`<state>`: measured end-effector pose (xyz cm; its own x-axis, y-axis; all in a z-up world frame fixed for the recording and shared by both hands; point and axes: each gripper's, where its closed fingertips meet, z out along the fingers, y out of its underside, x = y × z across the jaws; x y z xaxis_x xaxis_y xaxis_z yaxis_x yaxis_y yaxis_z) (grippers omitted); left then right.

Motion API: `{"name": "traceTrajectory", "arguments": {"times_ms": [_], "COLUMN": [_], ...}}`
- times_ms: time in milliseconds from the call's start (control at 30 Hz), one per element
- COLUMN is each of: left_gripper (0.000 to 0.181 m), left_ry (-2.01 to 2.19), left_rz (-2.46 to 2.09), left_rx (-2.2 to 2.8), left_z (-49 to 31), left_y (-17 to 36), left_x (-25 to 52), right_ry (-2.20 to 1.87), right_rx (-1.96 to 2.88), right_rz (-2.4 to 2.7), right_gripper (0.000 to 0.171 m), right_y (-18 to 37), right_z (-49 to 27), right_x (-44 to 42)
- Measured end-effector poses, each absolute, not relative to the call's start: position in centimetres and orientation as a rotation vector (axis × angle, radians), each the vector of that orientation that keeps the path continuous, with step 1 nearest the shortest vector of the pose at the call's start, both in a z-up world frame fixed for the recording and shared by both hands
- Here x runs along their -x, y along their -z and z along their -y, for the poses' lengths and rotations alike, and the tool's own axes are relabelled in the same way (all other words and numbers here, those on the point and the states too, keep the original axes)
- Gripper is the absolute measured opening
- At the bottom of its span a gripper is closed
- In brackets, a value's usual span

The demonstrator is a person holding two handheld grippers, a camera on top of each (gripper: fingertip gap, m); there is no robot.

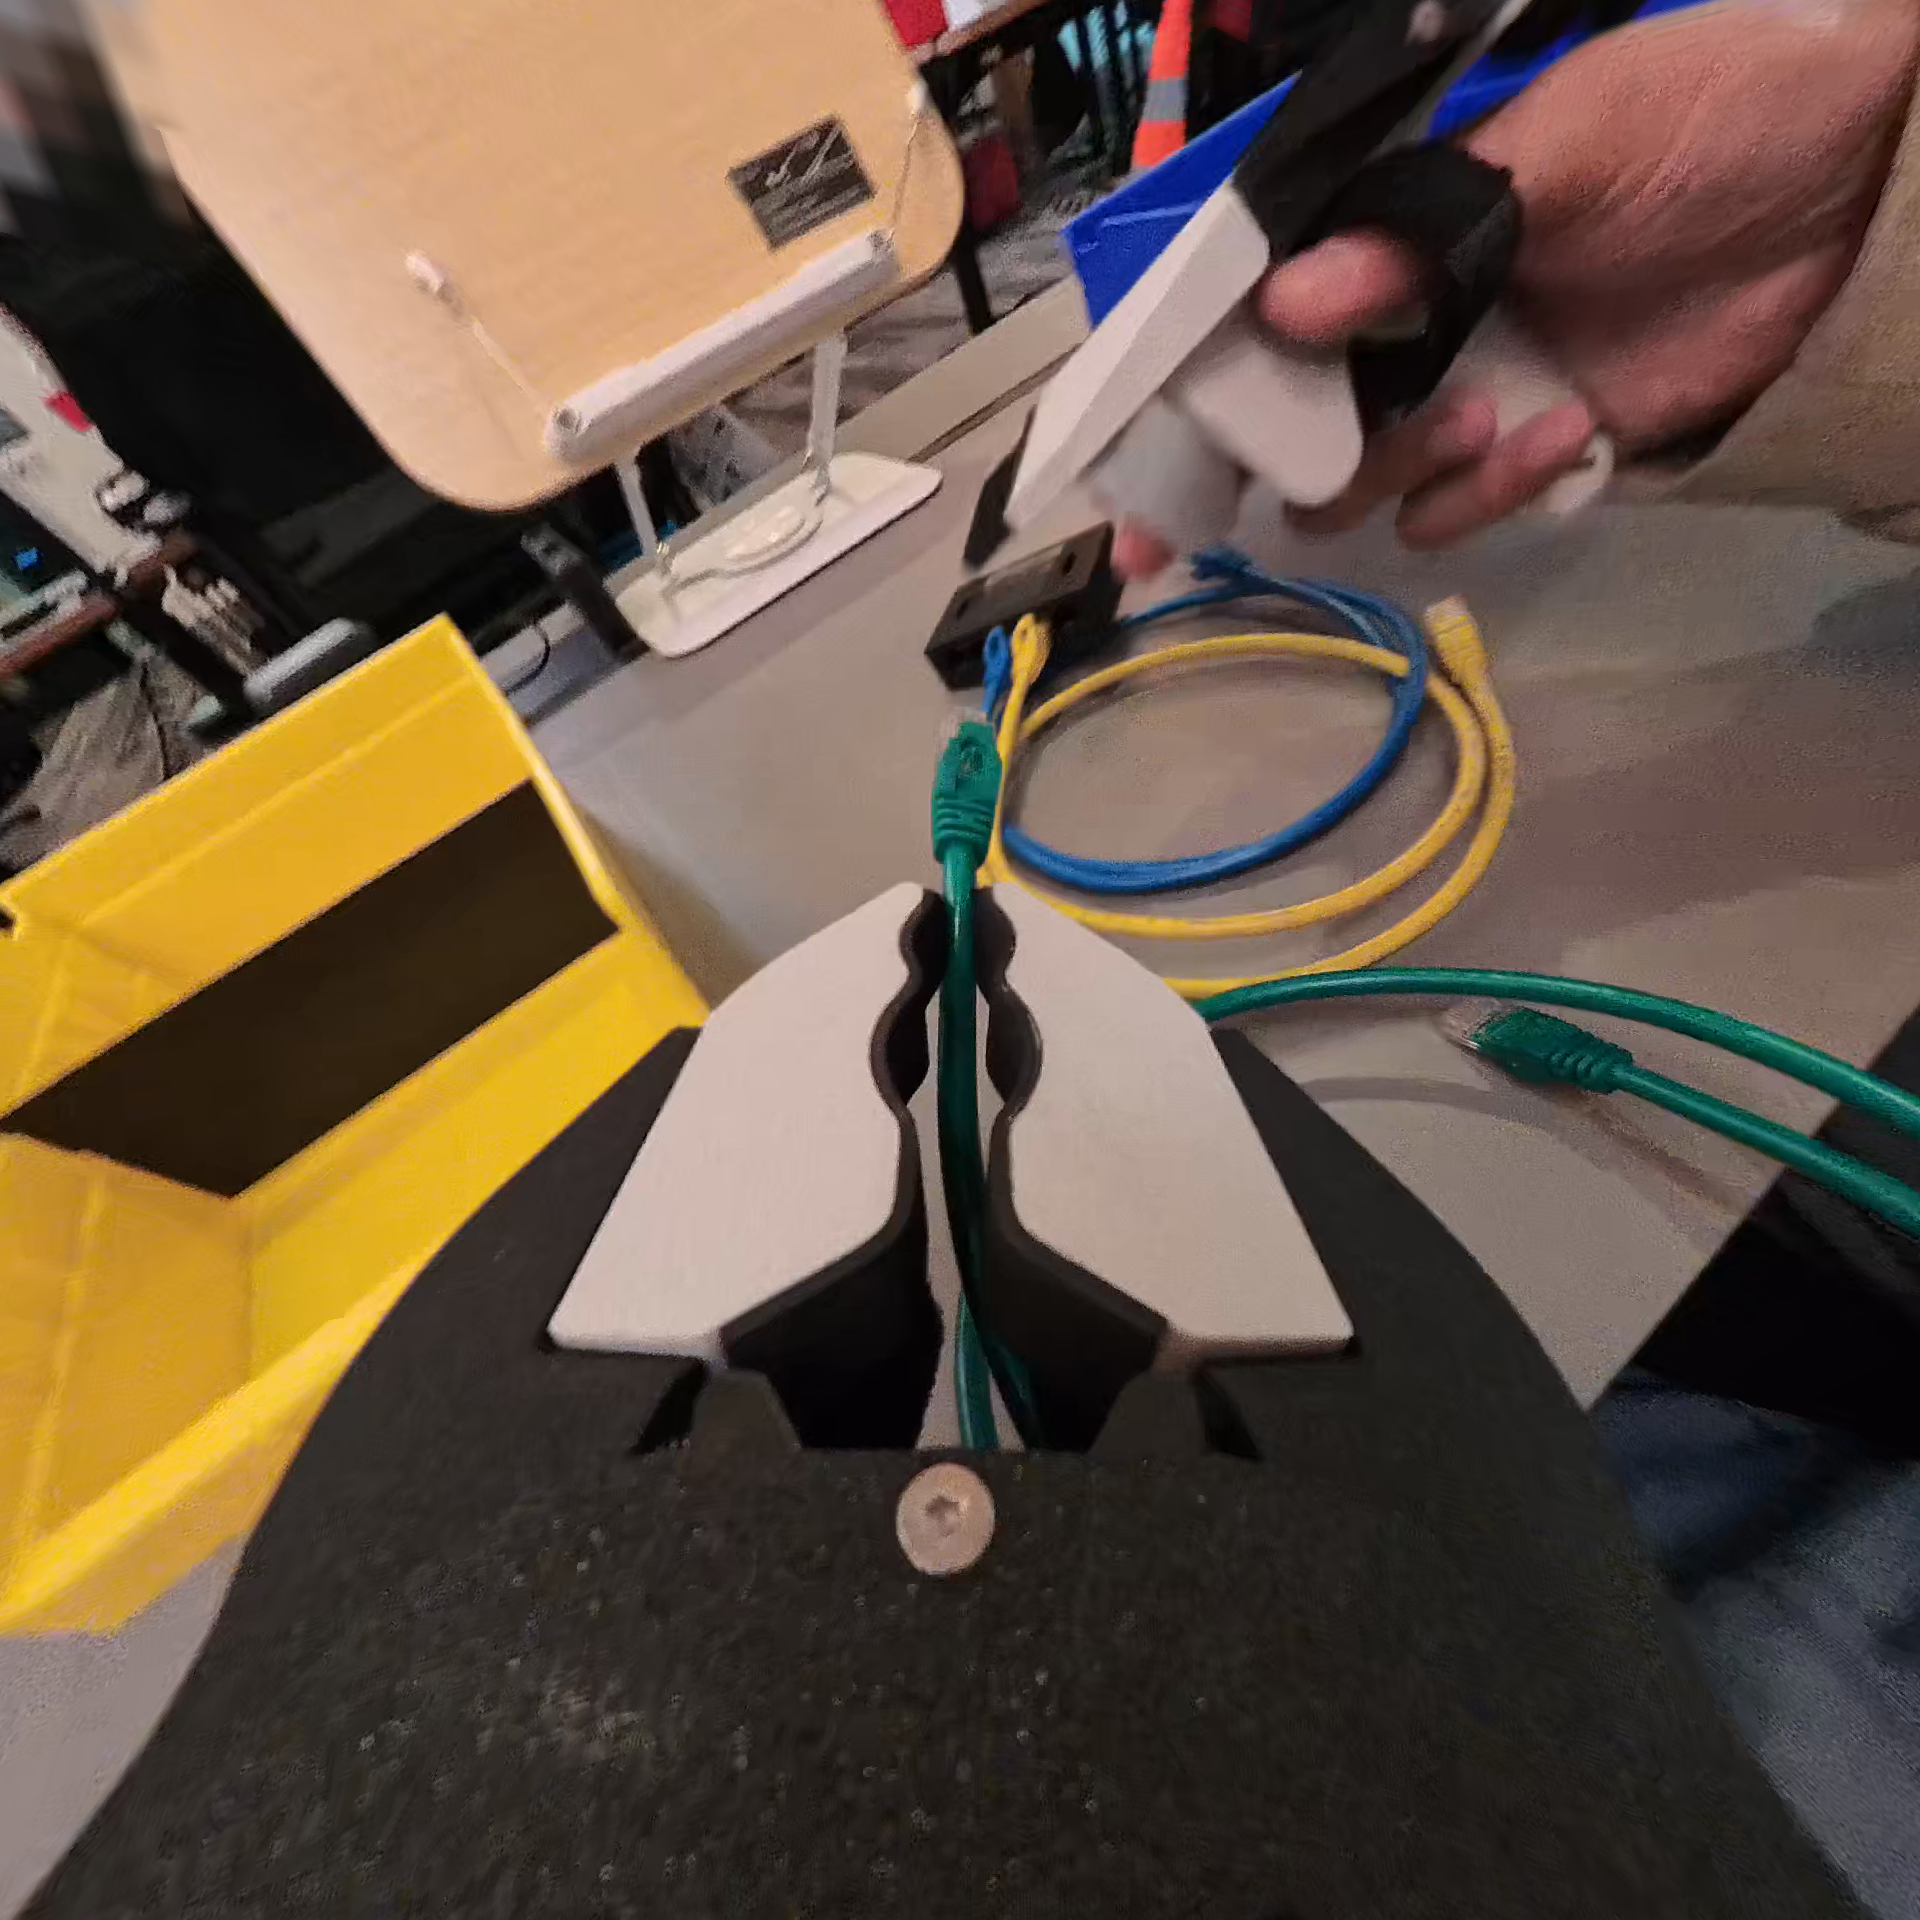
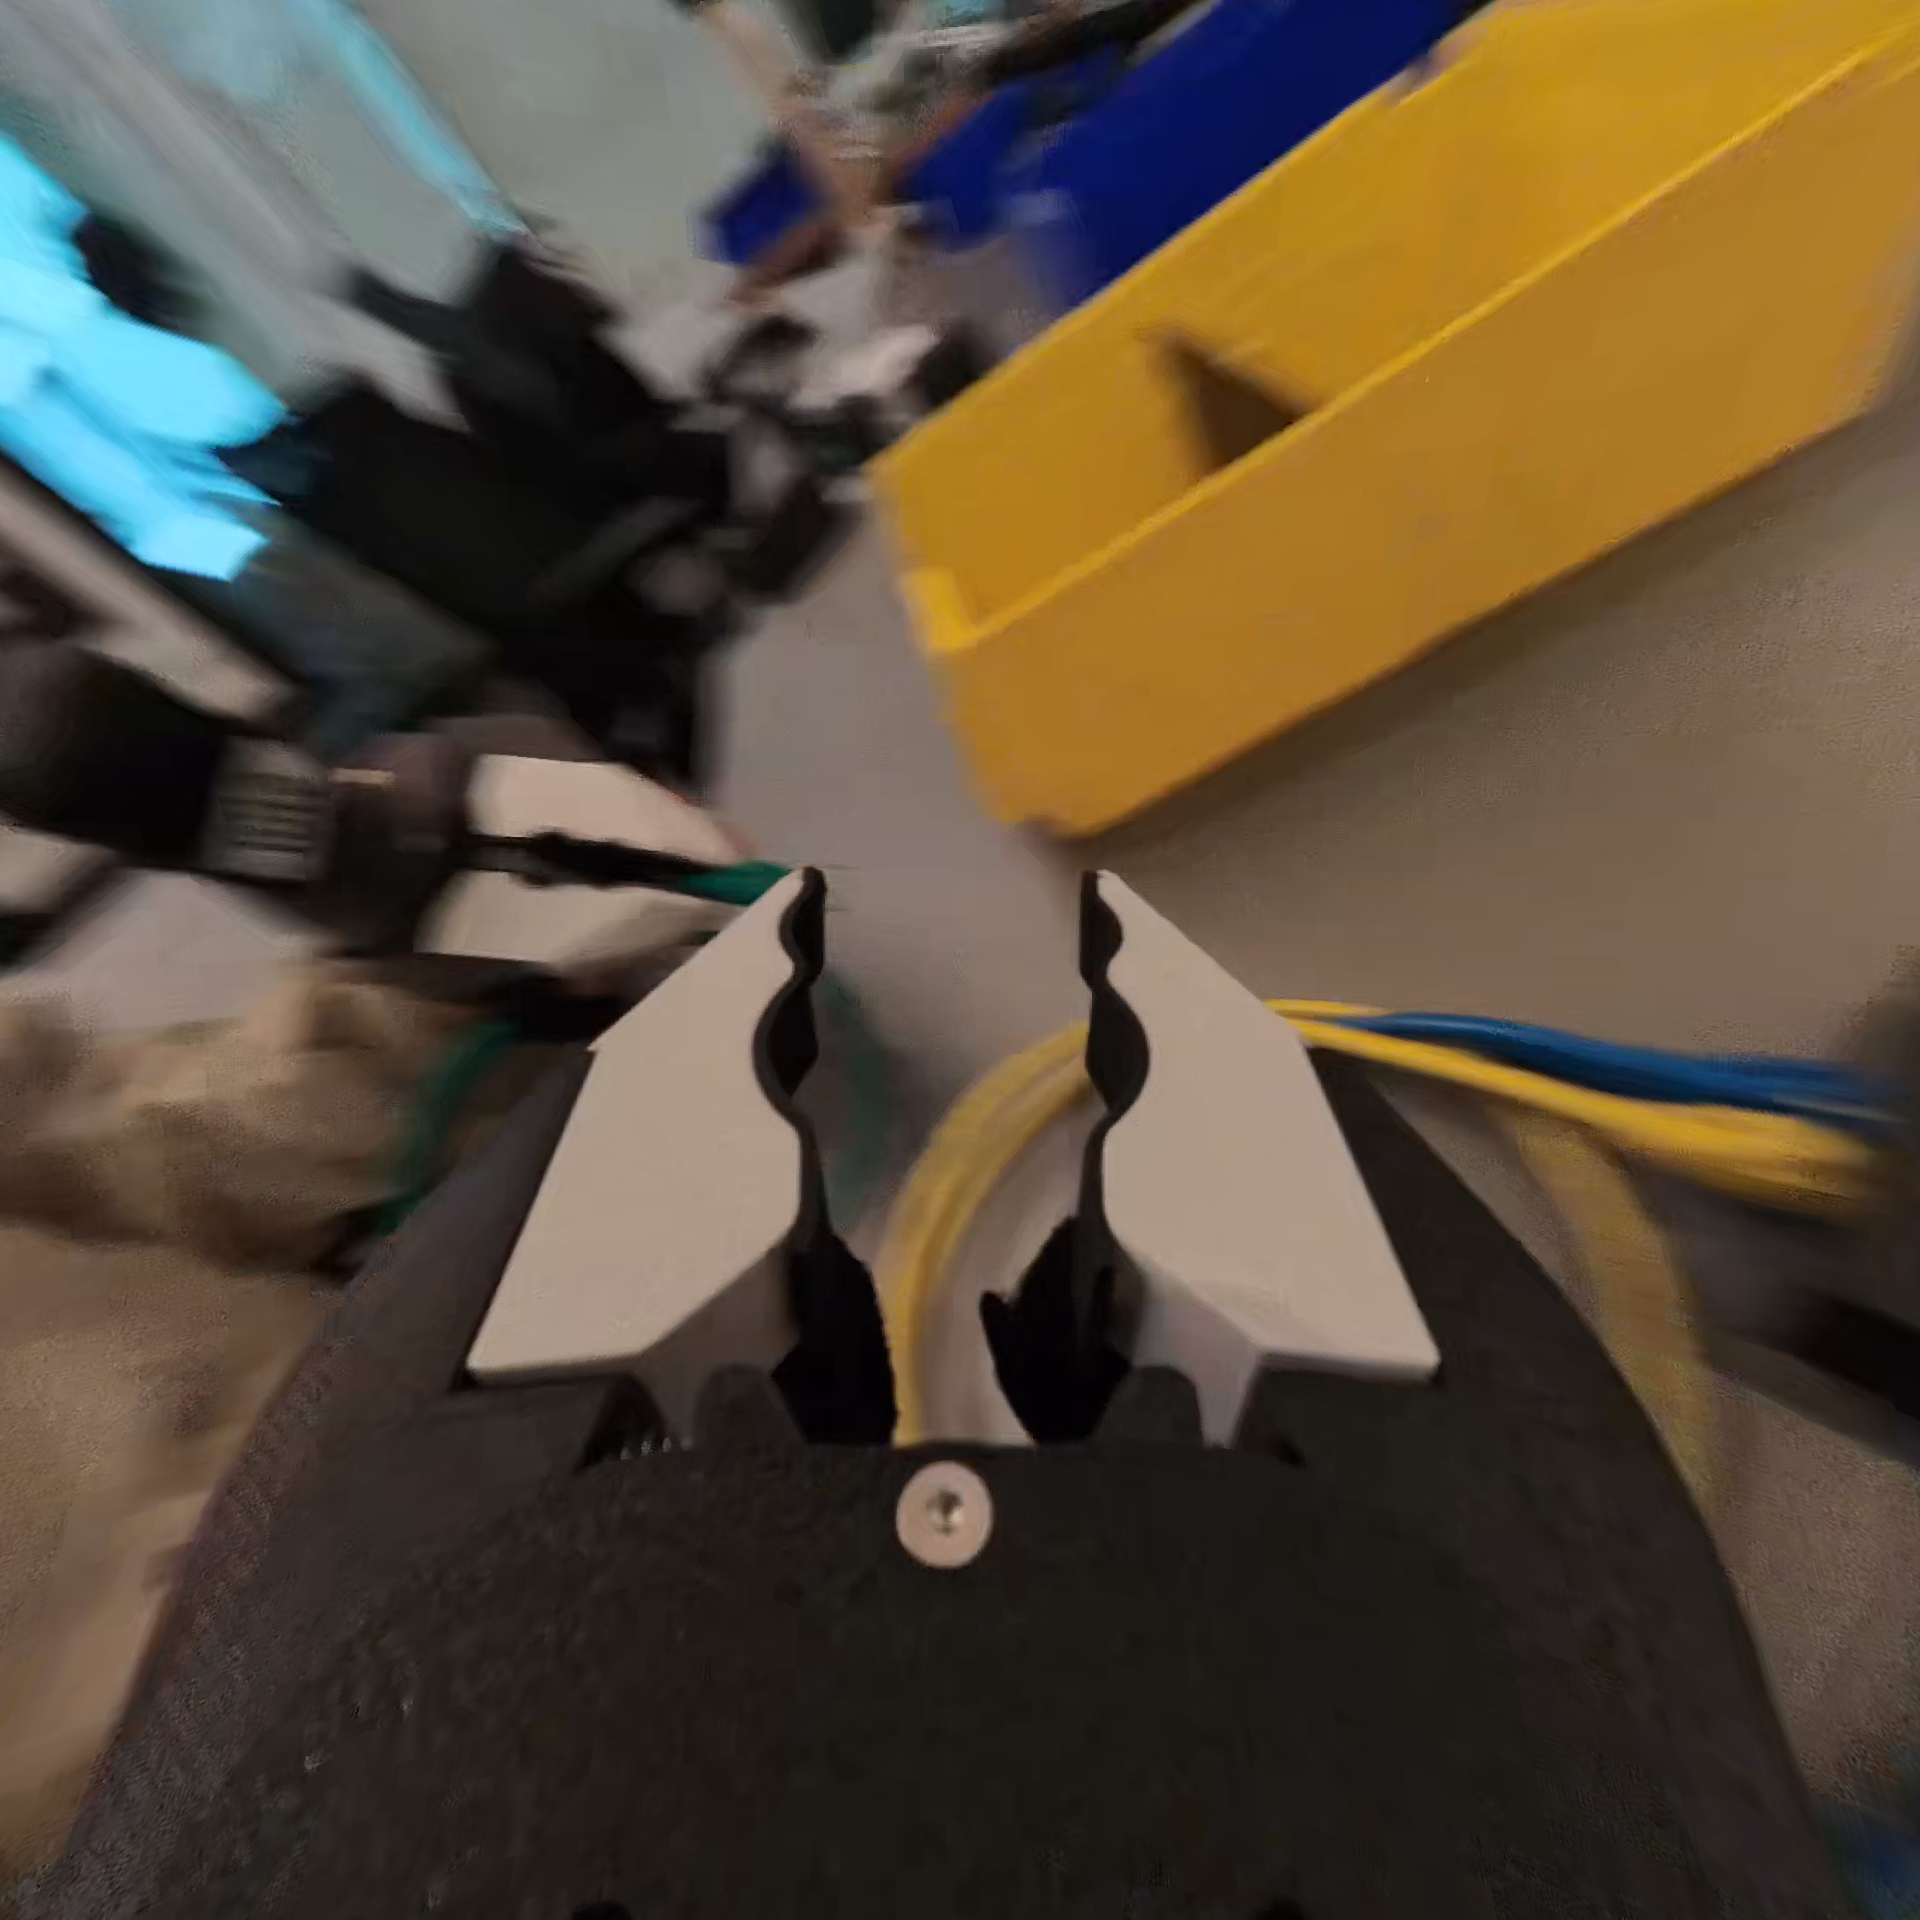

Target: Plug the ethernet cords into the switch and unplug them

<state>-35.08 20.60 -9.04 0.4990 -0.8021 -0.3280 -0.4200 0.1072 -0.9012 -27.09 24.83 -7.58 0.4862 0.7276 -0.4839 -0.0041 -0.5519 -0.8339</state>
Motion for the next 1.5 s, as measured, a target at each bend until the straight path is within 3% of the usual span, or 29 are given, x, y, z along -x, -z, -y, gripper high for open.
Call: {"name": "traceTrajectory", "arguments": {"times_ms": [100, 200, 600, 1233, 1333, 1500], "left_gripper": [0.005, 0.006, 0.006, 0.006, 0.006, 0.006], "left_ry": [0.406, 0.437, 0.420, 0.438, 0.452, 0.452], "left_rz": [-1.065, -1.073, -1.113, -1.149, -1.151, -1.135], "left_rx": [1.593, 1.623, 1.642, 1.689, 1.696, 1.715], "left_z": [-21.4, -21.3, -21.3, -21.1, -21.0, -21.4], "left_y": [9.8, 10.3, 11.2, 12.2, 12.1, 11.8], "left_x": [35.7, 35.4, 35.2, 34.9, 35.0, 35.5], "right_ry": [-0.407, -0.157, -0.313, -0.021, -0.088, -0.350], "right_rx": [2.040, 2.146, 2.295, 2.413, 2.366, 2.256], "right_rz": [0.546, 0.499, 0.442, 0.523, 0.478, 0.483], "right_gripper": [0.050, 0.055, 0.075, 0.072, 0.062, 0.062], "right_y": [10.4, 13.6, 16.3, 18.8, 19.1, 18.2], "right_z": [-29.6, -30.8, -31.5, -33.1, -33.6, -34.1], "right_x": [18.1, 13.3, 14.2, 13.2, 13.3, 13.4]}}
